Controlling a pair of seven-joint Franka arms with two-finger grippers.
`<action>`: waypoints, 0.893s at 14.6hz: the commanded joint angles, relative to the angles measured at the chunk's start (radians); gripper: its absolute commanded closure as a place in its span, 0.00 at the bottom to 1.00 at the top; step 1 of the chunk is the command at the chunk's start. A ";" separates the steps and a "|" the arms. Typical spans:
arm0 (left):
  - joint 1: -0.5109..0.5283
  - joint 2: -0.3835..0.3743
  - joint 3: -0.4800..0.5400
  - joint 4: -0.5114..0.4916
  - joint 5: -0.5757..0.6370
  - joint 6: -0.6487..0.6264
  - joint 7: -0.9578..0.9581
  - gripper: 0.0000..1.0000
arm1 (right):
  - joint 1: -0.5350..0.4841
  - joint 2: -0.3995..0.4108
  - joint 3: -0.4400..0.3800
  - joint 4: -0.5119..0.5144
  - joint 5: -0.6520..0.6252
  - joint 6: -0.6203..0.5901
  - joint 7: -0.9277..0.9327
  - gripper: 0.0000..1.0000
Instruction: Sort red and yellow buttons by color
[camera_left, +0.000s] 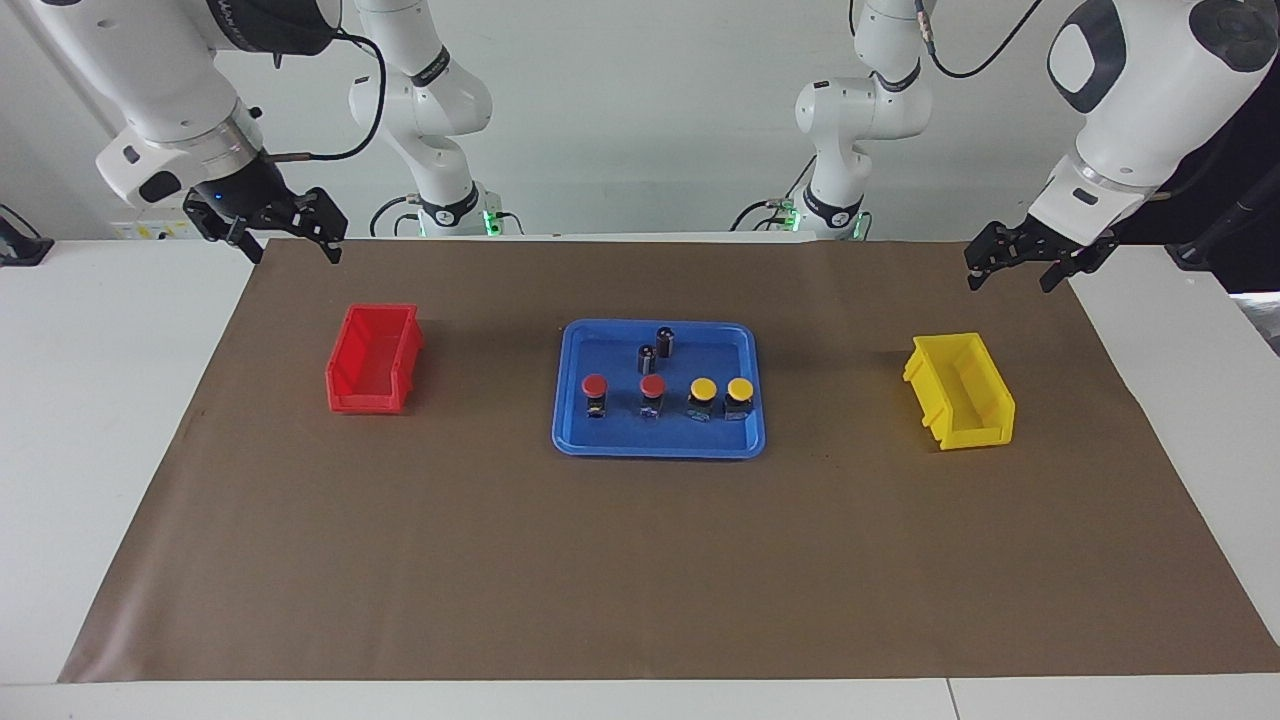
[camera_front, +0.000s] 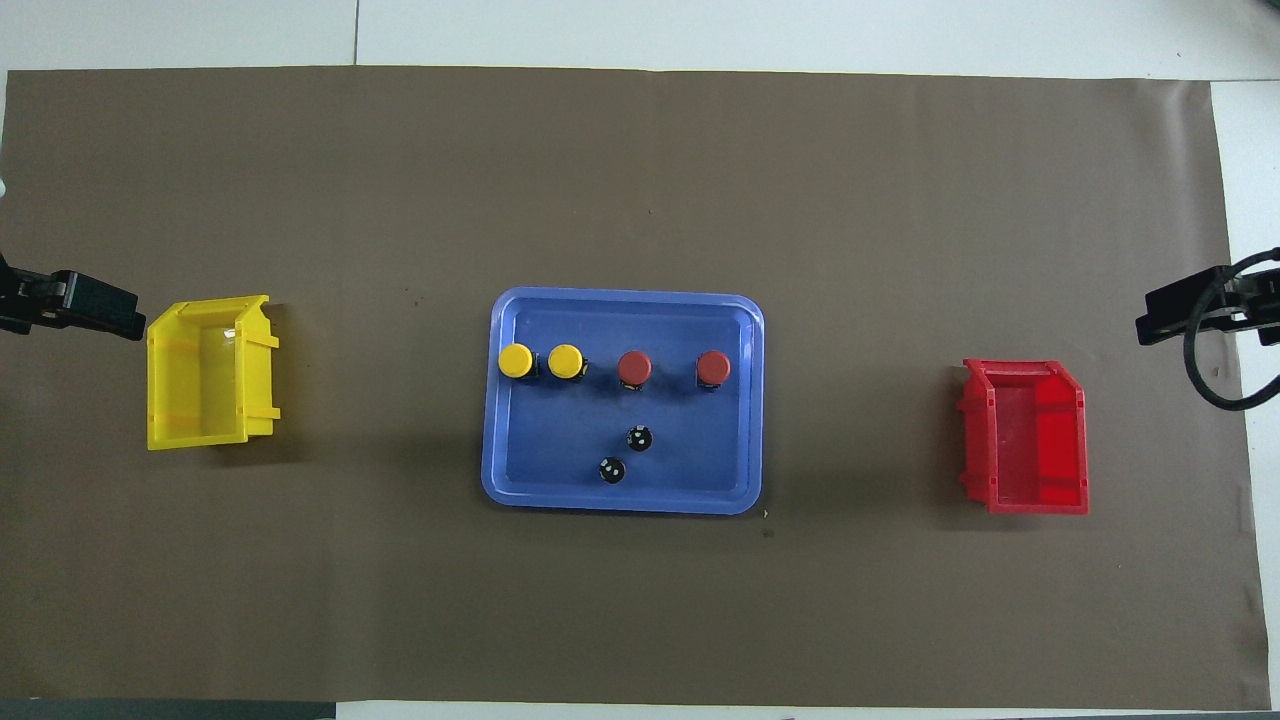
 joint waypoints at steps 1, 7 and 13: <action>0.009 -0.032 -0.004 -0.039 0.017 0.015 0.008 0.00 | -0.003 -0.022 0.004 -0.028 -0.012 0.021 -0.017 0.00; 0.009 -0.037 -0.004 -0.049 0.017 0.015 0.009 0.00 | -0.003 -0.022 0.003 -0.028 -0.013 0.013 -0.019 0.00; 0.007 -0.034 -0.004 -0.044 0.015 0.024 0.008 0.00 | 0.021 -0.005 0.043 -0.010 -0.007 0.045 0.000 0.00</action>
